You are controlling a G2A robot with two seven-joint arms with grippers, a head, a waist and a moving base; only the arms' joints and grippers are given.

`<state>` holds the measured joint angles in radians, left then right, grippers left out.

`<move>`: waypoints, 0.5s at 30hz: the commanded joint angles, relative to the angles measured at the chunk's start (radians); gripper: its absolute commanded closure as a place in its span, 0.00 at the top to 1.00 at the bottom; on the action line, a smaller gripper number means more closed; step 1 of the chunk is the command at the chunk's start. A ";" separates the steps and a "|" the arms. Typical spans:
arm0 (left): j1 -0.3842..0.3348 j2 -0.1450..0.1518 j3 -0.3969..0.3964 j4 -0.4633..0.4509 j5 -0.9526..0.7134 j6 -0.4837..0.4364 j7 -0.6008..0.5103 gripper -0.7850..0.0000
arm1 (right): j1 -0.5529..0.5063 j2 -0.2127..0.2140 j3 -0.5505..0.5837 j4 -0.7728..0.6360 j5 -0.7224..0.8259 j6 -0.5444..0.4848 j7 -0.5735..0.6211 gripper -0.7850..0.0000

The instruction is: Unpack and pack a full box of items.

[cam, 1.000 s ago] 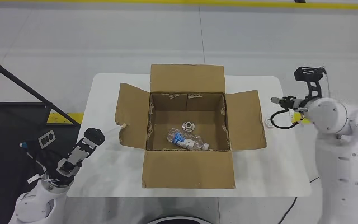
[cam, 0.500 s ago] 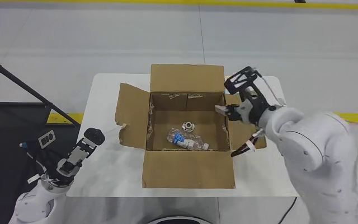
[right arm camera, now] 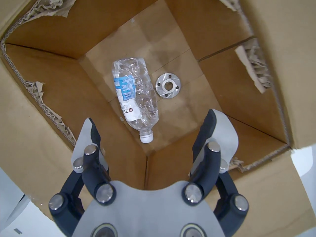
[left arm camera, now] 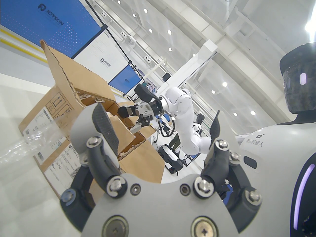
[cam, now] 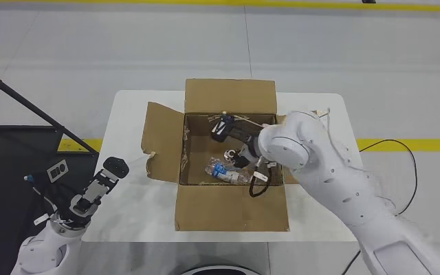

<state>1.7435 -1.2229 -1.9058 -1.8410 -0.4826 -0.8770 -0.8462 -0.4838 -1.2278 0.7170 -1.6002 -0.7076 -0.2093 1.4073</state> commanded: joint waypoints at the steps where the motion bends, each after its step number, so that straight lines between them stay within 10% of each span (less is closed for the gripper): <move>1: 0.000 0.000 0.000 0.000 0.000 0.000 0.000 1.00 | 0.004 -0.010 -0.030 0.030 0.007 -0.002 -0.012 1.00; 15: 0.000 0.000 0.000 0.000 0.000 0.000 0.000 1.00 | 0.019 -0.067 -0.153 0.179 -0.051 0.053 -0.087 0.92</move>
<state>1.7435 -1.2229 -1.9058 -1.8410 -0.4826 -0.8770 -0.8462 -0.4659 -1.2928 0.5664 -1.4279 -0.7623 -0.1554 1.3161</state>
